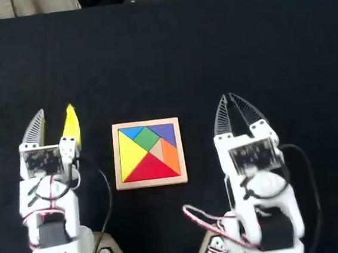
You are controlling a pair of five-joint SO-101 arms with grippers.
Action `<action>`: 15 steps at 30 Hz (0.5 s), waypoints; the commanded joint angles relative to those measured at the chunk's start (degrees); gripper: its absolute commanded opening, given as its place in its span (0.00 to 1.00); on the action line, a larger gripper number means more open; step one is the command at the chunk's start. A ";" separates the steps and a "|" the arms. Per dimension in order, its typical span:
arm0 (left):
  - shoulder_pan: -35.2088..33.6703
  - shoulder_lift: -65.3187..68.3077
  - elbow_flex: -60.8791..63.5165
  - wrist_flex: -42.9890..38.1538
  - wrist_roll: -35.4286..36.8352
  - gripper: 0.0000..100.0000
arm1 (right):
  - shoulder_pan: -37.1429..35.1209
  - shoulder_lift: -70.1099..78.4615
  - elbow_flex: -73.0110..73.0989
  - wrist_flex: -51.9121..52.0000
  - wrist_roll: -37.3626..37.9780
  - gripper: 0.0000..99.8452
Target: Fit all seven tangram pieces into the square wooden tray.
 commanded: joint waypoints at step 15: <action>1.19 8.18 3.82 28.40 -0.18 0.21 | 11.25 -0.04 21.67 21.54 -0.18 0.01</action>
